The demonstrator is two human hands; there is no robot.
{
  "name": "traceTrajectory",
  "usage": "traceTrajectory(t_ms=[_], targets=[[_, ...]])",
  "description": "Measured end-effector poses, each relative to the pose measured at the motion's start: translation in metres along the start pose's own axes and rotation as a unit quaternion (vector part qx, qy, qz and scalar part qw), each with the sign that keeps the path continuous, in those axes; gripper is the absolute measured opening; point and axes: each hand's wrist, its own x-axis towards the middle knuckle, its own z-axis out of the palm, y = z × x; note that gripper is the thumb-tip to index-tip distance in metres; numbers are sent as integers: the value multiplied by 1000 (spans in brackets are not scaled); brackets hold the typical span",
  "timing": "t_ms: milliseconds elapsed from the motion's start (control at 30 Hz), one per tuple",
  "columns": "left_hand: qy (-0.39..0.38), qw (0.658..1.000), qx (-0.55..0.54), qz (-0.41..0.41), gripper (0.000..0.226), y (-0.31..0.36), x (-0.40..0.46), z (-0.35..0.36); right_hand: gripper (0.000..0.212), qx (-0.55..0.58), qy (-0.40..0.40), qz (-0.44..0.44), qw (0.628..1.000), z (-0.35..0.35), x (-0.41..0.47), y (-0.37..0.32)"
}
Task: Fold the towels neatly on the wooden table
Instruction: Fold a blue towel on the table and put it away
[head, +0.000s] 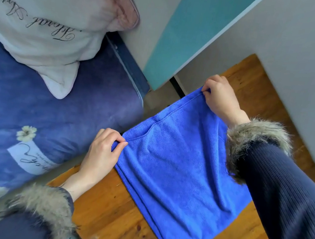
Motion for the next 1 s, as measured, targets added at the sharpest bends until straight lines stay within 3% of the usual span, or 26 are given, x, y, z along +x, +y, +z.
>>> traceTrajectory(t_ms=[133,300,500,767,1000], targets=[[0,1000,-7,-1,10,1,-1,-1,21,-63,2,-40,997,-2,3,-1],[-15,1000,-11,-6,9,-2,0,0,24,-128,-38,-27,991,-10,3,0],[-88,996,-4,0,14,-7,5,-2,25,-114,-26,-1,993,-9,-11,11],[-70,997,-5,-13,9,-6,4,-14,21,-88,7,-11,996,-17,-31,17],[-68,997,-25,-15,12,24,7,-39,16,-22,50,70,996,-53,-89,30]])
